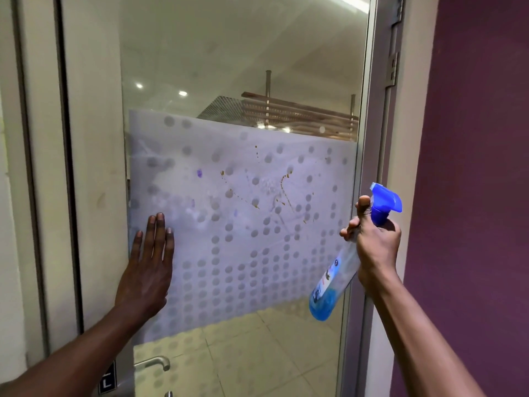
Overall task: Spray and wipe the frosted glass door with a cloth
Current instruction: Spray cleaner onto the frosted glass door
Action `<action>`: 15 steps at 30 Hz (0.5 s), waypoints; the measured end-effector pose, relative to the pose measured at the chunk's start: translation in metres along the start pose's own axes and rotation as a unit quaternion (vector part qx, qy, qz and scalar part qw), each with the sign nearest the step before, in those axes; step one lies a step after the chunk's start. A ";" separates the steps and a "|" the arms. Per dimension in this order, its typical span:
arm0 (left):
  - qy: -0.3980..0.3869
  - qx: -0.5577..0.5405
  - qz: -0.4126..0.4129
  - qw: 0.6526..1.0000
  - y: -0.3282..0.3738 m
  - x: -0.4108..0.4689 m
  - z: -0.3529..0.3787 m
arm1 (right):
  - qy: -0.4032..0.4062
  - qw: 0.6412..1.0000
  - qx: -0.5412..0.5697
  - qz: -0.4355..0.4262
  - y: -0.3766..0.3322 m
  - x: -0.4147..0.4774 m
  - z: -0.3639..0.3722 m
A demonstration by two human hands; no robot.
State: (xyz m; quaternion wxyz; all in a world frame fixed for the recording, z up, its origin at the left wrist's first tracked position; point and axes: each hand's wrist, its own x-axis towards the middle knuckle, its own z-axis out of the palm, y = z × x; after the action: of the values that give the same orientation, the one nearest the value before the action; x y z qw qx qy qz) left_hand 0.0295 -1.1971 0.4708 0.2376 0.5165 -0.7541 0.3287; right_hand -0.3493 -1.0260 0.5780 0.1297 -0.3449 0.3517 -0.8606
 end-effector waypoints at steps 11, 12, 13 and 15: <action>-0.021 -0.054 -0.018 0.998 -0.005 -0.003 -0.011 | -0.136 0.990 -0.017 0.031 0.015 -0.094 0.004; -0.016 -0.073 -0.021 0.997 -0.004 -0.006 -0.013 | -0.154 0.987 -0.021 0.040 0.017 -0.106 0.006; -0.011 -0.104 -0.029 0.994 -0.001 -0.012 -0.018 | -0.172 0.984 -0.022 0.051 0.020 -0.118 0.008; -0.011 -0.198 -0.060 0.978 0.011 -0.030 -0.031 | -0.200 0.977 -0.015 0.074 0.025 -0.140 0.012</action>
State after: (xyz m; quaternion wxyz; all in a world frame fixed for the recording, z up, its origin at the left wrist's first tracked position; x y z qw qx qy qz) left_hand 0.0305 -1.1525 0.4677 0.3464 0.5070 -0.7744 0.1527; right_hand -0.2397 -0.9846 0.4967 0.2556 -0.4851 0.3557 -0.7569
